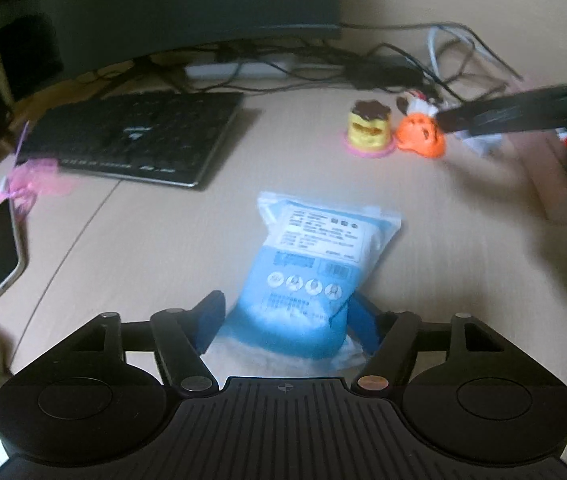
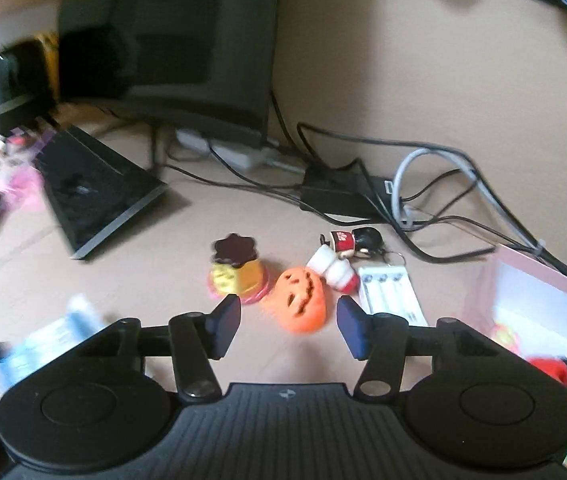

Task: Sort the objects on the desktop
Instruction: 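Grasp the yellow pudding toy with the left gripper while right gripper grasps the orange pumpkin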

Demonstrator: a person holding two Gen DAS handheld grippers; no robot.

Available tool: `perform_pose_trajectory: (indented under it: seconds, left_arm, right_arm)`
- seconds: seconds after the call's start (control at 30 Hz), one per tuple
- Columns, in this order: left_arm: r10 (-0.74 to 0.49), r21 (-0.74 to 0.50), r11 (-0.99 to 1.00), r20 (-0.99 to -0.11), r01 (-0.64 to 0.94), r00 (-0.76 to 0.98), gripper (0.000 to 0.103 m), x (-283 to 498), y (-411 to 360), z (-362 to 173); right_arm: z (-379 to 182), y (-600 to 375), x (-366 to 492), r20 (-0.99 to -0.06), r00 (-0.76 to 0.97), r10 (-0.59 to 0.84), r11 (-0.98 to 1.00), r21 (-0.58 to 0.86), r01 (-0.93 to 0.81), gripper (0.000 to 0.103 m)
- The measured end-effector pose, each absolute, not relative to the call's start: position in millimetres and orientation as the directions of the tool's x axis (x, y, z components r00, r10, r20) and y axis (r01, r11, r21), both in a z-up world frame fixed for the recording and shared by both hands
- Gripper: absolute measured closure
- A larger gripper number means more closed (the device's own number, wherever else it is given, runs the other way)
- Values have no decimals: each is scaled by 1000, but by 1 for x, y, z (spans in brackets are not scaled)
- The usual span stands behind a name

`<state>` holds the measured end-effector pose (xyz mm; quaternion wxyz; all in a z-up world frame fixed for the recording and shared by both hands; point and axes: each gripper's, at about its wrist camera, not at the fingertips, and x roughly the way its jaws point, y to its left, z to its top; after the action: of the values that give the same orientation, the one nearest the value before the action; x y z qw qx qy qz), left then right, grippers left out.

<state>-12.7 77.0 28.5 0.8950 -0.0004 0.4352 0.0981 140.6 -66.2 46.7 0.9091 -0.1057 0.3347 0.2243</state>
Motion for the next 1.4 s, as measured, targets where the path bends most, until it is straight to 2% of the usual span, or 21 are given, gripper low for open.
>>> perform_pose_trajectory:
  seconds: [0.13, 0.17, 0.2, 0.37, 0.5, 0.67, 0.77, 0.83, 0.93, 1.0, 1.13, 1.4]
  left_arm:
    - [108, 6, 987, -756, -158, 645, 18, -26, 84, 47]
    - [84, -13, 990, -749, -142, 657, 17, -27, 84, 51]
    - [67, -27, 991, -742, -129, 666, 16, -26, 84, 55]
    - [37, -42, 995, -704, -95, 710, 13, 6, 82, 67]
    - [15, -49, 997, -689, -66, 725, 13, 53, 69, 67]
    - [-8, -32, 999, -723, -22, 691, 15, 128, 44, 46]
    - [46, 18, 999, -748, -49, 662, 22, 163, 29, 26]
    - [81, 50, 997, -762, -67, 642, 38, 179, 26, 14]
    - [93, 59, 996, -770, -73, 632, 54, 188, 22, 6]
    - [101, 75, 995, -767, -68, 634, 56, 185, 19, 7]
    - [41, 56, 998, -768, 2, 639, 56, 157, 4, 17]
    - [-133, -21, 981, -797, 194, 589, 55, 40, -34, 16]
  right_arm:
    - [19, -52, 176, -700, 649, 297, 891, -42, -453, 51]
    - [15, -52, 180, -706, 641, 301, 892, -30, -452, 55]
    - [13, -51, 182, -710, 636, 302, 893, -23, -450, 66]
    - [21, -66, 156, -696, 644, 317, 892, -12, -452, 66]
    - [37, -95, 93, -687, 648, 329, 881, -23, -472, 66]
    - [47, -142, 28, -704, 644, 299, 892, -33, -451, 66]
    - [47, -169, 9, -715, 661, 227, 920, -64, -386, 66]
    - [49, -183, 1, -717, 672, 185, 938, -77, -339, 66]
    - [54, -202, -9, -706, 695, 138, 959, -80, -271, 66]
    - [57, -212, -13, -698, 706, 121, 967, -77, -242, 66]
    - [55, -229, -15, -696, 712, 93, 972, -92, -216, 66]
    - [44, -226, -8, -712, 689, 135, 959, -82, -272, 66]
